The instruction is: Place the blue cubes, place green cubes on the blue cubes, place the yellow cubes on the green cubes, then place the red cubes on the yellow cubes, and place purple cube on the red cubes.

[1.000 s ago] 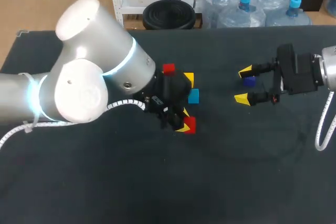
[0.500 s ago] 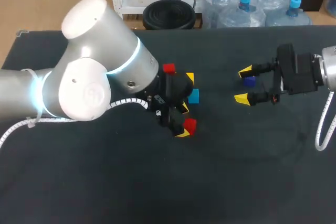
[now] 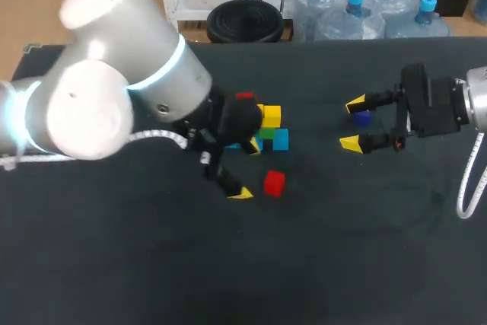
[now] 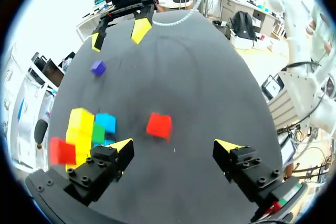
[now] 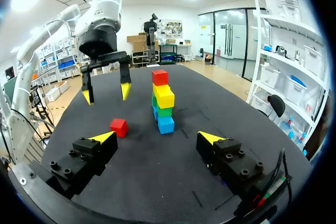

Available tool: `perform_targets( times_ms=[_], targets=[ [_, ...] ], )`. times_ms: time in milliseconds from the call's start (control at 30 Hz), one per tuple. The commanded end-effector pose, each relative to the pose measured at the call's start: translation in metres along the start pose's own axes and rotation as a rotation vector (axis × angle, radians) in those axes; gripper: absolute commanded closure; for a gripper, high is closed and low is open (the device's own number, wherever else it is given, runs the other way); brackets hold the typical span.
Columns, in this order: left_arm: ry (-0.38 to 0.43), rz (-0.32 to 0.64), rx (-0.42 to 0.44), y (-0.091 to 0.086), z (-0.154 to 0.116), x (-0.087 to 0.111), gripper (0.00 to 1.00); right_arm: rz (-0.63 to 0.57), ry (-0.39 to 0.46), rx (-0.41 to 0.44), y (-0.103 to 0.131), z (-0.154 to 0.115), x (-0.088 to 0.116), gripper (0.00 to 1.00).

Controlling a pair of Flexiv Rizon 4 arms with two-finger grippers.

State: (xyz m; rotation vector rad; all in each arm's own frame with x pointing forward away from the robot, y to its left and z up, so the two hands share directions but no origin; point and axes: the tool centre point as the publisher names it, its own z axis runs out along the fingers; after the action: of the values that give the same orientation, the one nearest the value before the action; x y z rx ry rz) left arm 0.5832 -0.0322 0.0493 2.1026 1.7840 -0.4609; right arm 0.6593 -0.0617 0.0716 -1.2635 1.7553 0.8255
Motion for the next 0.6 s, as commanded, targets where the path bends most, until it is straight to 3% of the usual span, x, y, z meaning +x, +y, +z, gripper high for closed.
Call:
perform_targets(
  times_ms=[33, 200, 600],
  targets=[
    [0.006, -0.02, -0.026, -0.017, -0.034, 0.019, 0.0, -0.001, -0.002, 0.0, 0.0, 0.001, 0.0, 0.0],
    [-0.013, -0.09, -0.064, -0.026, -0.056, 0.048, 0.0, -0.001, -0.002, 0.0, 0.0, 0.001, 0.0, 0.0],
    [0.048, -0.185, -0.155, -0.033, -0.091, 0.12, 0.0, -0.001, -0.002, 0.0, 0.0, 0.001, 0.0, 0.0]
  ],
)
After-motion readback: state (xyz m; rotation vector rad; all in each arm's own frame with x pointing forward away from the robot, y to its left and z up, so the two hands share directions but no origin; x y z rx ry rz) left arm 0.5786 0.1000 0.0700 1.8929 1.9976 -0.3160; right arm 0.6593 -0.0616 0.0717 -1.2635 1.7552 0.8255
